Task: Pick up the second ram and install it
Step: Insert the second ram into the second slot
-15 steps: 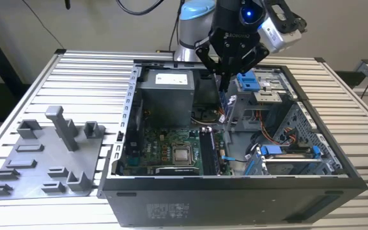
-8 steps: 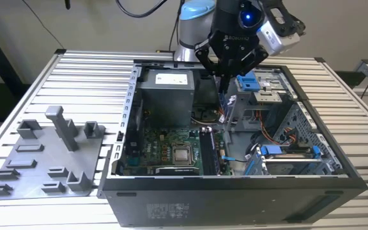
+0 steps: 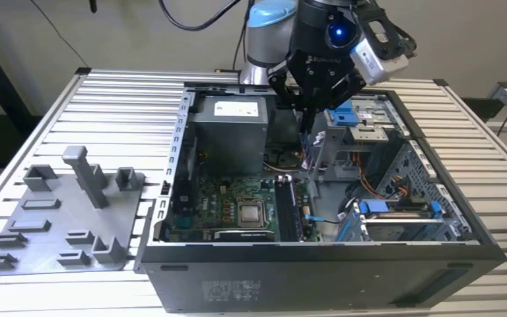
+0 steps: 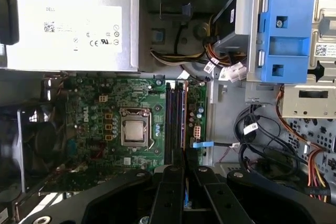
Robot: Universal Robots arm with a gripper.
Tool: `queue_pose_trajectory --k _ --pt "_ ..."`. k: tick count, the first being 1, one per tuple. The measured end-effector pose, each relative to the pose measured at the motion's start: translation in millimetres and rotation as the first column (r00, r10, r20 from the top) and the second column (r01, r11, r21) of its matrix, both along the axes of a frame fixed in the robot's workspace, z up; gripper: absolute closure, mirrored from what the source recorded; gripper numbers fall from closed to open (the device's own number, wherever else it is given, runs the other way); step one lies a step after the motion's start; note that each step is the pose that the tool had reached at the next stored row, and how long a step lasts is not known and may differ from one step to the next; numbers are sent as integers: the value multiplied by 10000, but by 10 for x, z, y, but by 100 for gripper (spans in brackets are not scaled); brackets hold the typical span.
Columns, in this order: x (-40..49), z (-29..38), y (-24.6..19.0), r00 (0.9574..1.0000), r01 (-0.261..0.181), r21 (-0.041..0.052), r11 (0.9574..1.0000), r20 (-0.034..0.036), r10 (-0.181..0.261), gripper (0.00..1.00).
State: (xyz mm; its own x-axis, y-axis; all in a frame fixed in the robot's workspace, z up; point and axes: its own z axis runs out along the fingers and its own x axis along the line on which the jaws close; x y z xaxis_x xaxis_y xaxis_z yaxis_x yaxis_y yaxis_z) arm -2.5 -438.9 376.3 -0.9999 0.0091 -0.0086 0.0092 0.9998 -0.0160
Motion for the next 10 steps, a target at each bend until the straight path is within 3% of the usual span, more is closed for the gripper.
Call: queue_pose_trajectory --k 10 --pt "0 -133 0 10000 33 -35 10000 -33 -33 87"
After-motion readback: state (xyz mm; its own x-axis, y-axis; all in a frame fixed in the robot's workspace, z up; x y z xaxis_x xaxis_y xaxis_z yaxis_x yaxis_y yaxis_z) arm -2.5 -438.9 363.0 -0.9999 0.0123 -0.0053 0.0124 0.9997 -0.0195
